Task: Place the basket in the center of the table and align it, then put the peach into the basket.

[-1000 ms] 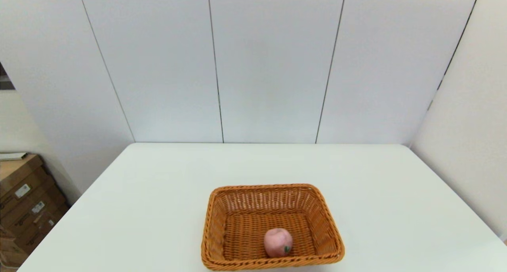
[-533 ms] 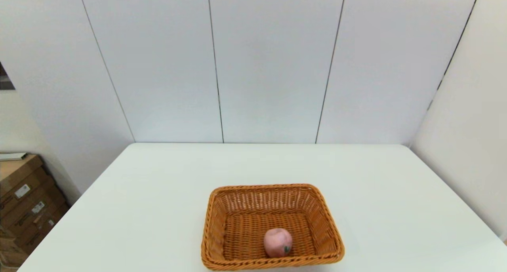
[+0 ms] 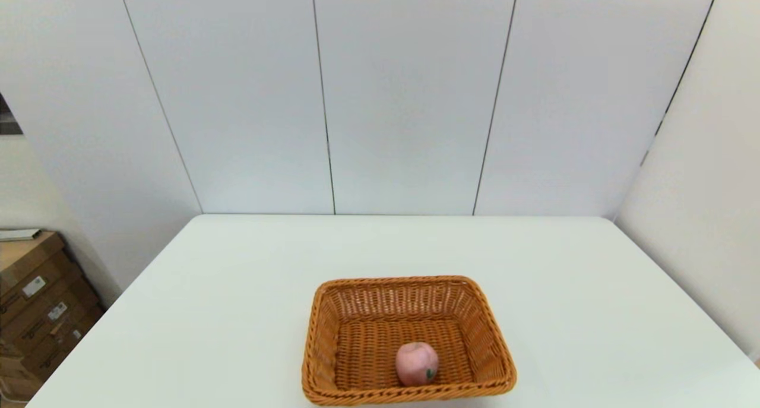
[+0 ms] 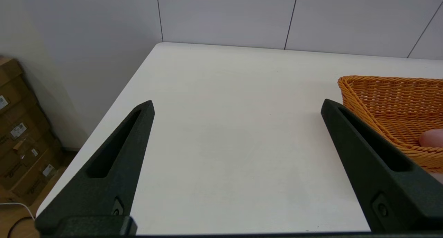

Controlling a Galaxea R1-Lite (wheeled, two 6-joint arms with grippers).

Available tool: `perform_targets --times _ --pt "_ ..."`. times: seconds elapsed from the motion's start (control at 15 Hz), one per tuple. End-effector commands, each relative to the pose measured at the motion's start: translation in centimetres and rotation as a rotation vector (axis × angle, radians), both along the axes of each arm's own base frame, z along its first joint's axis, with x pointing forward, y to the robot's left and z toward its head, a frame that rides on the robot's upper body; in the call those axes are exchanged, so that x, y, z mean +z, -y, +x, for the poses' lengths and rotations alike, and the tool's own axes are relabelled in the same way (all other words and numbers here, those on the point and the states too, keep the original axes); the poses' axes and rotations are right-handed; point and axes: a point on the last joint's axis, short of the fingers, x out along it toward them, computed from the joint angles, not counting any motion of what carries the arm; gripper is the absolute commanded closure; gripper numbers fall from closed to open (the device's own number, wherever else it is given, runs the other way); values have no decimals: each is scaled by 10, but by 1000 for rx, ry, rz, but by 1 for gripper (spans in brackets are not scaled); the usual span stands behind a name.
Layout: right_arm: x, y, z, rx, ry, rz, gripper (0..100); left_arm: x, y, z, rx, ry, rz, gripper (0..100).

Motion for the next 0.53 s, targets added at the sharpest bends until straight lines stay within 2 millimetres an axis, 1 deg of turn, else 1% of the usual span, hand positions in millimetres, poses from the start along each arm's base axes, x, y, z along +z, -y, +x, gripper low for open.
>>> perform_targets --times 0.07,0.53 --pt "0 0 0 0 1 0 0 0 0 0 1 2 -1 0" --pt "0 0 0 -14 1 15 0 0 0 0 1 2 -2 0"
